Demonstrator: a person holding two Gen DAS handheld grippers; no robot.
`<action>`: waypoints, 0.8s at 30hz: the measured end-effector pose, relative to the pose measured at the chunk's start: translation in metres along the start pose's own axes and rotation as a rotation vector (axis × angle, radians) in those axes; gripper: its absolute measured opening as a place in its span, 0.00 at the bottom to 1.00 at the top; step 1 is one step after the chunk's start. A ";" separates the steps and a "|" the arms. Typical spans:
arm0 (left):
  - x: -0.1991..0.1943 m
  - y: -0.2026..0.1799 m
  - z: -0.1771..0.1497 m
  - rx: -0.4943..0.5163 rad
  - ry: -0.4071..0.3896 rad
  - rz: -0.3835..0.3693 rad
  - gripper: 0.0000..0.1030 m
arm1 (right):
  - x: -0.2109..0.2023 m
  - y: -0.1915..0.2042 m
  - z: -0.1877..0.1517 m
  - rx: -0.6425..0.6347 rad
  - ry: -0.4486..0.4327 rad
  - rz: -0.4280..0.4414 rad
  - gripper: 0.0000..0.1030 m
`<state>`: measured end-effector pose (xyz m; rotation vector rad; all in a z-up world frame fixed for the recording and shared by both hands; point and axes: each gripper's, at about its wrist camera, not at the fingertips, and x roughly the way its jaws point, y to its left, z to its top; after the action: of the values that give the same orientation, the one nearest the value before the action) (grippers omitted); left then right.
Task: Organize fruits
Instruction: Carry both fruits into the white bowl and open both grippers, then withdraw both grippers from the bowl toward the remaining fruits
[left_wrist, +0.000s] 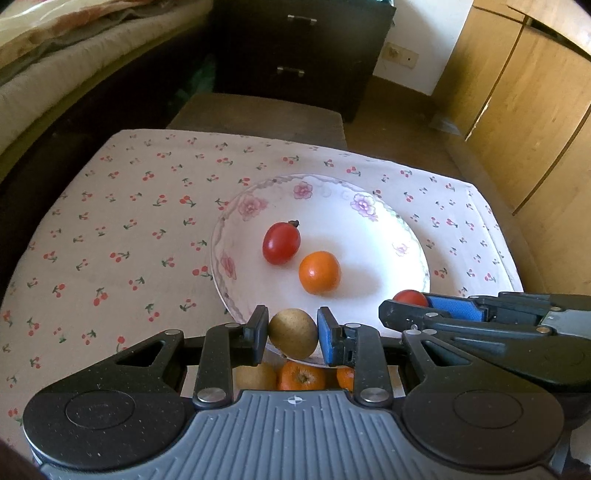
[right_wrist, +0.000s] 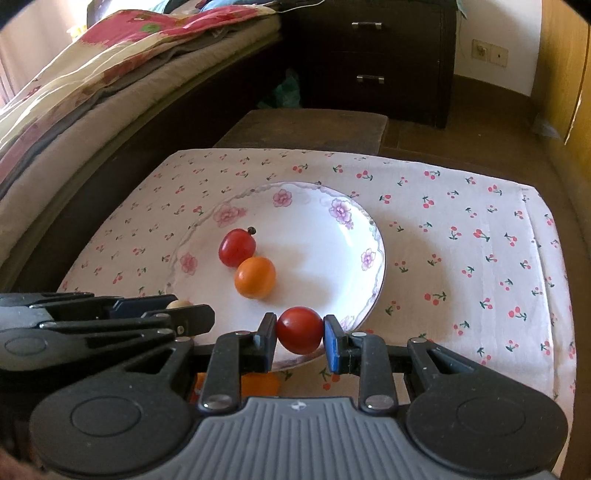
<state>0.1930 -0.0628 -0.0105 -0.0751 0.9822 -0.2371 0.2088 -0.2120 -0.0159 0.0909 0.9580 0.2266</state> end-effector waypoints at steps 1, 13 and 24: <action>0.001 0.000 0.000 0.001 0.001 0.003 0.35 | 0.001 0.000 0.000 0.000 0.001 -0.001 0.28; 0.001 0.001 0.003 -0.010 -0.008 0.000 0.35 | 0.002 -0.001 0.003 0.008 -0.015 -0.003 0.29; -0.003 0.002 0.005 -0.027 -0.022 -0.008 0.41 | -0.003 -0.004 0.005 0.024 -0.035 -0.012 0.29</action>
<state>0.1960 -0.0604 -0.0054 -0.1060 0.9639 -0.2303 0.2116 -0.2160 -0.0116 0.1106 0.9261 0.2024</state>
